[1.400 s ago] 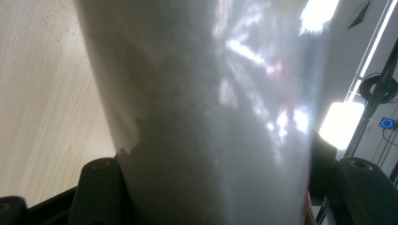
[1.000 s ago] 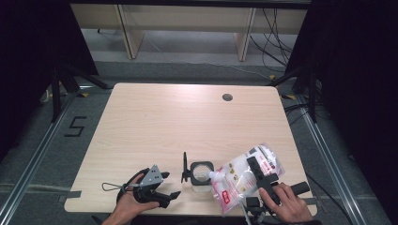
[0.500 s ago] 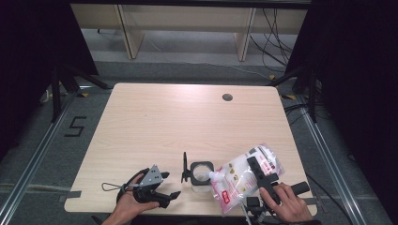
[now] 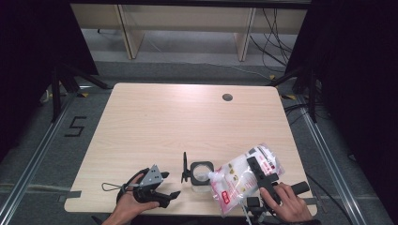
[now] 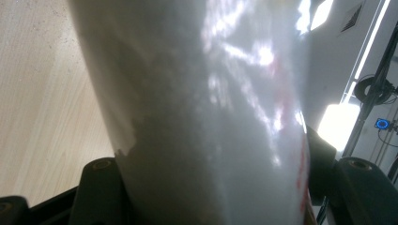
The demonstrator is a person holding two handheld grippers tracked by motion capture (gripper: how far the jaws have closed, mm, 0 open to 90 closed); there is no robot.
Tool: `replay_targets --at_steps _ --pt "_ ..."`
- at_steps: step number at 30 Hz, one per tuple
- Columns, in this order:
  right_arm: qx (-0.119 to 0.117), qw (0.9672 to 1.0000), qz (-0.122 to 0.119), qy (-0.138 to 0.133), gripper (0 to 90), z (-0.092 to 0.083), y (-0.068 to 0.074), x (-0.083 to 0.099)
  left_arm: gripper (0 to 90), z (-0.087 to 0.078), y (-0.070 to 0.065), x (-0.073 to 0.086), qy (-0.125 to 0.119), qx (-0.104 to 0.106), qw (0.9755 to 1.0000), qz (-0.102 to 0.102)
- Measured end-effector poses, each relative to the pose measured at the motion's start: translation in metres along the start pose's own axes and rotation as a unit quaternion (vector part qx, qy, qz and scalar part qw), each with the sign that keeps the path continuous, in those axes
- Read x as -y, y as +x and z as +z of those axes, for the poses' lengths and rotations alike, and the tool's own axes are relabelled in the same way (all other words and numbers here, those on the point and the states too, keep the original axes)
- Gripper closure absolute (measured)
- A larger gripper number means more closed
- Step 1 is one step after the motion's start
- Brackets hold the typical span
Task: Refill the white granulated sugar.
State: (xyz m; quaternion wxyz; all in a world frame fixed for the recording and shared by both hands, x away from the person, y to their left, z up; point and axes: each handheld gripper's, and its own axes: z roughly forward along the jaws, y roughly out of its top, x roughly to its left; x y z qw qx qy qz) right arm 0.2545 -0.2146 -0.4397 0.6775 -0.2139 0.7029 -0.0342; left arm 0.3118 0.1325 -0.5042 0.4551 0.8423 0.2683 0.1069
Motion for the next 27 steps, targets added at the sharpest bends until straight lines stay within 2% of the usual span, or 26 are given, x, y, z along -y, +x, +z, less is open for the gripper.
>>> replay_targets --at_steps 2,3,4,7,8,9,10,11,12,13,14,15,17,18,20,22,23,24,25,26,27 --pt "0.003 1.0 0.001 -0.007 38.8 0.002 0.0 -0.001 20.9 -0.001 0.001 -0.001 0.006 0.003 1.0 0.003" --pt "-0.005 0.9999 -0.016 -0.004 38.8 0.001 -0.001 -0.001 20.9 0.0 0.0 0.0 0.004 -0.004 0.9999 -0.011" --pt "-0.003 0.9997 -0.026 0.0 38.8 0.001 -0.003 0.0 21.0 0.0 0.001 0.0 0.003 -0.004 1.0 -0.001" --pt "-0.003 0.9999 -0.012 0.001 38.8 0.001 -0.003 0.0 21.0 0.0 0.002 0.0 0.005 -0.004 1.0 0.003" --pt "0.001 0.9995 -0.031 -0.005 38.9 0.002 -0.005 0.002 21.0 0.0 -0.001 0.0 0.006 0.001 0.9999 -0.011" --pt "0.001 0.9995 -0.031 -0.005 38.9 0.002 -0.005 0.002 20.9 0.0 -0.001 0.0 0.006 0.001 0.9999 -0.011" --pt "0.001 0.9996 -0.028 0.0 38.9 0.002 -0.006 0.002 20.9 0.0 0.0 0.0 -0.001 0.002 1.0 -0.002" --pt "-0.009 0.9993 -0.037 0.006 38.9 0.001 -0.007 0.002 21.0 0.0 0.0 0.0 -0.001 0.0 1.0 -0.002" --pt "-0.012 0.9996 -0.024 0.01 38.9 0.001 -0.006 0.002 21.0 0.0 0.0 0.0 -0.001 0.001 1.0 -0.002" --pt "0.007 0.9998 -0.019 -0.002 38.9 0.002 -0.005 0.003 20.9 -0.001 0.001 0.0 0.006 -0.002 0.9999 0.008" --pt "0.009 0.9996 -0.026 0.001 38.9 0.001 -0.007 0.002 21.0 -0.001 0.0 0.001 0.011 -0.004 0.9999 -0.005" --pt "-0.004 0.9993 -0.038 0.007 38.9 0.001 -0.01 0.002 20.9 -0.001 0.0 0.001 0.011 -0.004 0.9999 -0.004" --pt "0.005 0.9995 -0.031 -0.001 38.9 0.002 -0.009 0.002 21.0 -0.001 -0.001 0.001 0.005 0.006 0.9999 -0.015" --pt "0.005 0.9995 -0.03 -0.003 38.9 0.003 -0.01 0.002 21.0 -0.002 -0.001 0.0 0.011 0.003 0.9999 -0.009" --pt "0.006 0.9995 -0.032 -0.005 39.0 0.003 -0.01 0.002 21.0 -0.001 -0.002 0.001 0.004 0.0 1.0 -0.008" --pt "0.004 0.9994 -0.032 -0.006 39.0 0.004 -0.009 0.003 21.0 -0.001 -0.002 0.001 0.01 0.008 0.9999 -0.01" --pt "0.004 0.9994 -0.032 -0.006 39.0 0.004 -0.009 0.003 21.0 -0.002 -0.001 0.002 0.014 0.006 0.9999 -0.004" --pt "0.004 0.9994 -0.033 -0.004 39.0 0.004 -0.008 0.002 21.0 -0.001 -0.001 0.001 0.005 0.004 1.0 -0.001" --pt "0.009 0.9995 -0.031 -0.005 39.0 0.005 -0.008 0.002 20.9 -0.001 -0.003 0.002 -0.001 0.001 0.9999 -0.016" --pt "0.004 0.9994 -0.034 -0.005 39.0 0.005 -0.008 0.002 20.9 -0.001 -0.002 0.001 0.002 0.0 0.9999 -0.012" --pt "0.008 0.9996 -0.027 -0.006 39.0 0.005 -0.007 0.002 20.9 0.0 -0.002 0.002 -0.002 0.002 0.9999 -0.013"
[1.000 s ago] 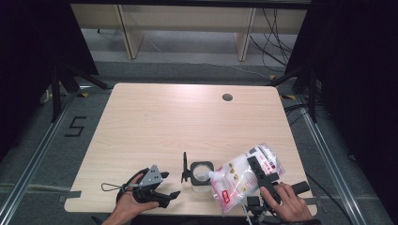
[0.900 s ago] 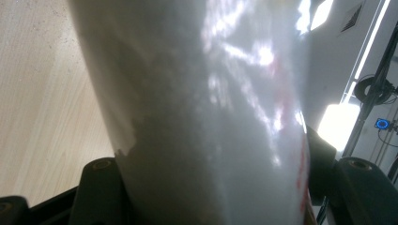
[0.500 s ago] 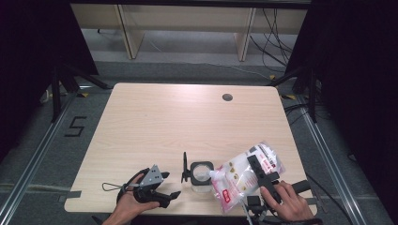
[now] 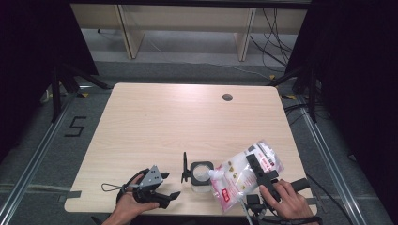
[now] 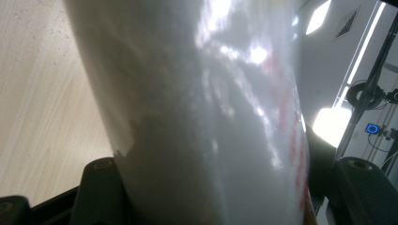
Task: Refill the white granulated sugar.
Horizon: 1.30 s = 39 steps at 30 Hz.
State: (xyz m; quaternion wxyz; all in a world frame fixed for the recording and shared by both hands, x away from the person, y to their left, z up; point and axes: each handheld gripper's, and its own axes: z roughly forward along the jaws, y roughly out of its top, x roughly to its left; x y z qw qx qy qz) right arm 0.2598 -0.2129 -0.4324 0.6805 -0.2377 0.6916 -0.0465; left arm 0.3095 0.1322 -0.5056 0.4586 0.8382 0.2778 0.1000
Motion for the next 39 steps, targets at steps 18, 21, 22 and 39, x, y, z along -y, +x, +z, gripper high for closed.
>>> replay_targets --at_steps 18,21,22,39 --pt "-0.001 1.0 0.009 -0.003 39.2 -0.0011 -0.0003 -0.0004 20.9 0.0005 0.0 -0.0007 0.008 0.002 1.0 0.002" --pt "0.012 0.9999 0.002 -0.008 39.2 0.0002 -0.0017 -0.0009 21.0 0.0007 -0.0002 0.0 0.01 0.001 0.9999 0.003" --pt "0.013 0.9999 0.001 -0.009 39.2 0.0004 -0.0018 -0.0011 20.9 0.0004 -0.0002 -0.0002 0.008 0.0 1.0 0.003" --pt "0.002 1.0 0.003 -0.002 39.5 0.0026 -0.0076 0.0001 20.9 0.0006 -0.0005 -0.0001 0.007 0.0 1.0 0.002"
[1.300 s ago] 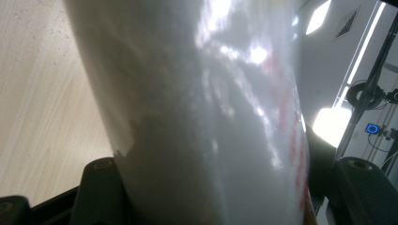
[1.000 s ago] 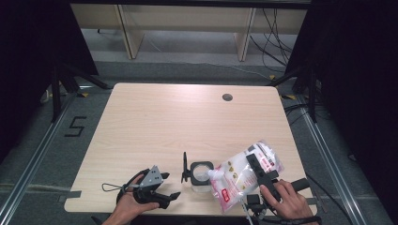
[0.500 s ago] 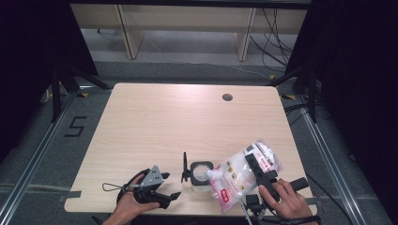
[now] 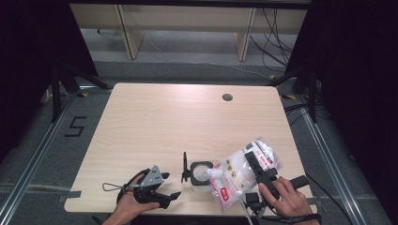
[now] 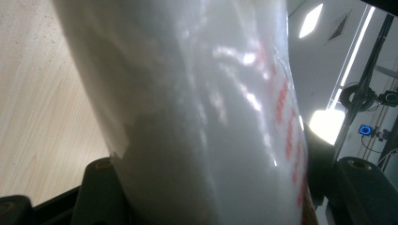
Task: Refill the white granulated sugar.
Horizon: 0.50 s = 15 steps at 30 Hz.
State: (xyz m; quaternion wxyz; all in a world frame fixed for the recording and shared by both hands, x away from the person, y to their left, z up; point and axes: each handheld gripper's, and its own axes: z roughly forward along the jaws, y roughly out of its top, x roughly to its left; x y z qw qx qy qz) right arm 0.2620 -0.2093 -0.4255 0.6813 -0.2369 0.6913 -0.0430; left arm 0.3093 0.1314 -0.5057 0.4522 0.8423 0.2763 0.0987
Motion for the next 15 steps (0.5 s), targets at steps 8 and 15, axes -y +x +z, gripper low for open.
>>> replay_targets --at_steps 8,15 --pt "-0.002 1.0 0.0 0.001 39.9 -0.0001 0.0002 -0.0003 21.0 -0.0006 0.0003 -0.001 -0.003 0.0 1.0 -0.001" --pt "0.011 0.9999 0.007 -0.008 41.1 0.0012 0.0015 -0.0006 21.0 -0.0003 0.0001 -0.0009 -0.003 0.001 1.0 -0.002"
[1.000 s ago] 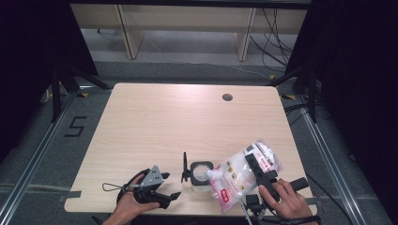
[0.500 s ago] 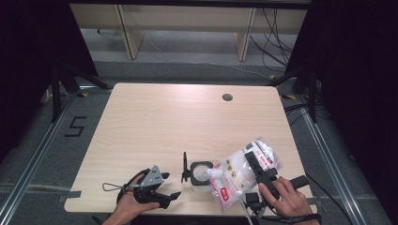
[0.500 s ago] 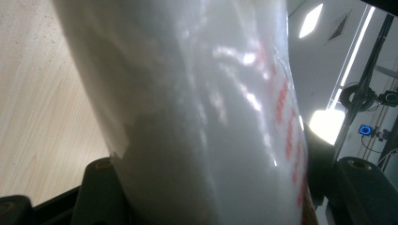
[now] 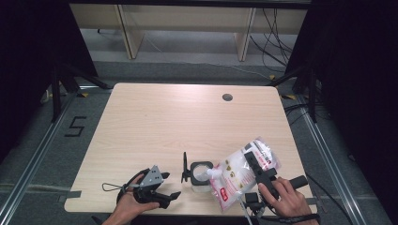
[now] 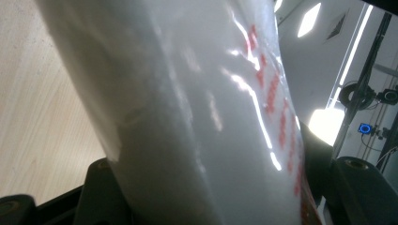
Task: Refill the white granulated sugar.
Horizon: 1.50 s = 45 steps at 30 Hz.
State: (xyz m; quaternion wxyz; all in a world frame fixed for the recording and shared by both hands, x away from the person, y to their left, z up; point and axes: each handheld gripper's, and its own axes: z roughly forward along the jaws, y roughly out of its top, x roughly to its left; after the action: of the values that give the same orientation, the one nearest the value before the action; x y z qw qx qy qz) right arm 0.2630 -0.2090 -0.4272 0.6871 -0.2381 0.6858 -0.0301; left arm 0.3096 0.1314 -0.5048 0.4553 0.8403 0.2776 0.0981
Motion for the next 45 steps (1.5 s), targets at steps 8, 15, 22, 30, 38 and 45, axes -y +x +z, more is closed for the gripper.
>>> replay_targets --at_steps 8,15,22,30,38,45 --pt "-0.009 0.9986 0.052 -0.003 42.6 0.0001 0.0021 0.0048 21.0 -0.0006 0.0004 0.0006 0.0 0.002 1.0 0.001" --pt "-0.006 0.9983 0.056 -0.016 42.8 0.0028 0.0058 0.006 21.0 -0.0012 -0.0001 0.0006 0.0 -0.004 1.0 0.004" --pt "-0.004 0.9972 0.072 -0.018 42.9 0.0031 0.0095 0.005 21.0 -0.0016 0.0005 0.0 0.002 -0.002 1.0 0.005" --pt "0.0 0.9984 0.054 -0.017 43.0 0.0022 0.0061 0.0029 21.0 -0.0023 0.002 -0.001 0.008 0.002 0.9999 0.011" --pt "-0.014 0.9973 0.071 -0.005 43.0 -0.0003 0.0064 0.0047 20.9 -0.0008 0.0005 0.0007 0.002 -0.004 1.0 0.007" --pt "-0.004 0.9965 0.084 -0.01 43.0 0.0011 0.0095 0.004 20.9 -0.0009 0.0004 0.0007 0.001 0.002 1.0 0.003"
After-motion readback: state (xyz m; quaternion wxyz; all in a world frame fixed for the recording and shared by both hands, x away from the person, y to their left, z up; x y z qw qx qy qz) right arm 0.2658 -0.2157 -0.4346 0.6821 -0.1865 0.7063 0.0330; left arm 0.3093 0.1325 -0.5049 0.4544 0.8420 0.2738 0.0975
